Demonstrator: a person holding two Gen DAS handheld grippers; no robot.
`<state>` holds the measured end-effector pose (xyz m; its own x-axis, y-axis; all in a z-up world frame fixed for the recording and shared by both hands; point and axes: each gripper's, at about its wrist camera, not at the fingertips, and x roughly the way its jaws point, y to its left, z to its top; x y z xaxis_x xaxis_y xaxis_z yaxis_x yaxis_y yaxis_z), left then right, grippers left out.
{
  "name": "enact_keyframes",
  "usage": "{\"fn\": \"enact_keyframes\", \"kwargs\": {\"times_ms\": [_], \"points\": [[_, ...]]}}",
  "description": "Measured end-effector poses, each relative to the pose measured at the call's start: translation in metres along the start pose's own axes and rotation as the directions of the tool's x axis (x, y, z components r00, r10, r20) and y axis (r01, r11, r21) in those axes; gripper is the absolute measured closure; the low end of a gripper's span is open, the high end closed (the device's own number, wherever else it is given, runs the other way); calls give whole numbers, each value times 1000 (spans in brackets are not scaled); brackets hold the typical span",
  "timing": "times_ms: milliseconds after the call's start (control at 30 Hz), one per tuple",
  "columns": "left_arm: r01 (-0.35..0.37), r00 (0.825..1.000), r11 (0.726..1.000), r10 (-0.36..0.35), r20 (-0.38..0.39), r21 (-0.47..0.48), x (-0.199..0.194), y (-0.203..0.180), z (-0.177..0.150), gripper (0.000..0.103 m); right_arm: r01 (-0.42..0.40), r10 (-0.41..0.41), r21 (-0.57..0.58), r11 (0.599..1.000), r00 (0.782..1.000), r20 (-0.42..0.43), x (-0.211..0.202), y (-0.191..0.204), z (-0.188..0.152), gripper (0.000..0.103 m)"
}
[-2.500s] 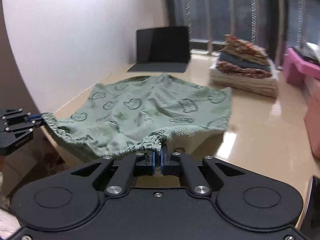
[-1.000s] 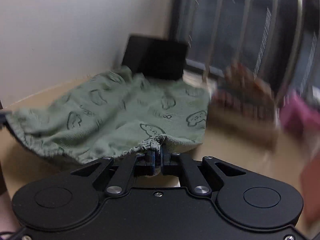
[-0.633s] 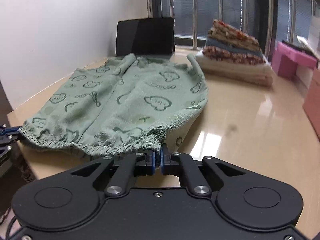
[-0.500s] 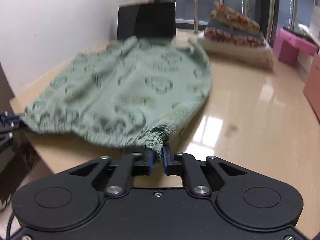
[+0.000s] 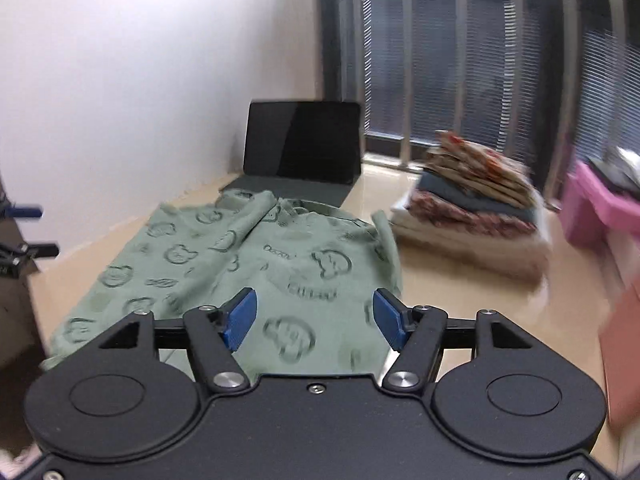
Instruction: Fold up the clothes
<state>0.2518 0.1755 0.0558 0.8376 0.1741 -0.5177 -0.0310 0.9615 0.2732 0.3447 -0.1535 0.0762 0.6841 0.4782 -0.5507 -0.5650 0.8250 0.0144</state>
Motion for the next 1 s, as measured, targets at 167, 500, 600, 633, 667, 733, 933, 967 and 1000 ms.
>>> {"fn": "enact_keyframes", "kwargs": {"times_ms": [167, 500, 600, 633, 667, 733, 933, 967, 1000], "points": [[-10, 993, 1000, 11, -121, 8, 105, -10, 6, 63, 83, -93, -65, 994, 982, -166, 130, 17, 24, 89], [-86, 991, 992, 94, -96, 87, 129, -32, -33, 63, 139, -142, -34, 990, 977, -161, 195, -9, -19, 85], [-131, 983, 983, 146, -112, 131, 120, -37, -38, 63, 154, -146, 47, 987, 977, -154, 183, -22, -29, 85], [-147, 980, 979, 163, -114, 138, 118, -37, -41, 63, 163, -151, 70, 984, 976, -155, 178, -25, -32, 85], [-163, 977, 976, 180, -116, 145, 115, -38, -43, 63, 174, -159, 92, 980, 975, -154, 172, -27, -35, 86], [-183, 973, 971, 202, -114, 152, 108, -40, -49, 63, 197, -176, 132, 971, 972, -155, 158, -29, -44, 86], [-196, 972, 956, 219, -88, 216, 86, -47, -61, 63, 232, -201, 156, 960, 961, -190, 114, -19, -70, 85], [-190, 973, 954, 214, -84, 234, 85, -47, -61, 62, 216, -183, 155, 964, 963, -198, 111, -18, -68, 83], [-183, 976, 954, 206, -77, 237, 84, -46, -59, 58, 200, -167, 155, 968, 965, -202, 108, -17, -66, 78]]}}
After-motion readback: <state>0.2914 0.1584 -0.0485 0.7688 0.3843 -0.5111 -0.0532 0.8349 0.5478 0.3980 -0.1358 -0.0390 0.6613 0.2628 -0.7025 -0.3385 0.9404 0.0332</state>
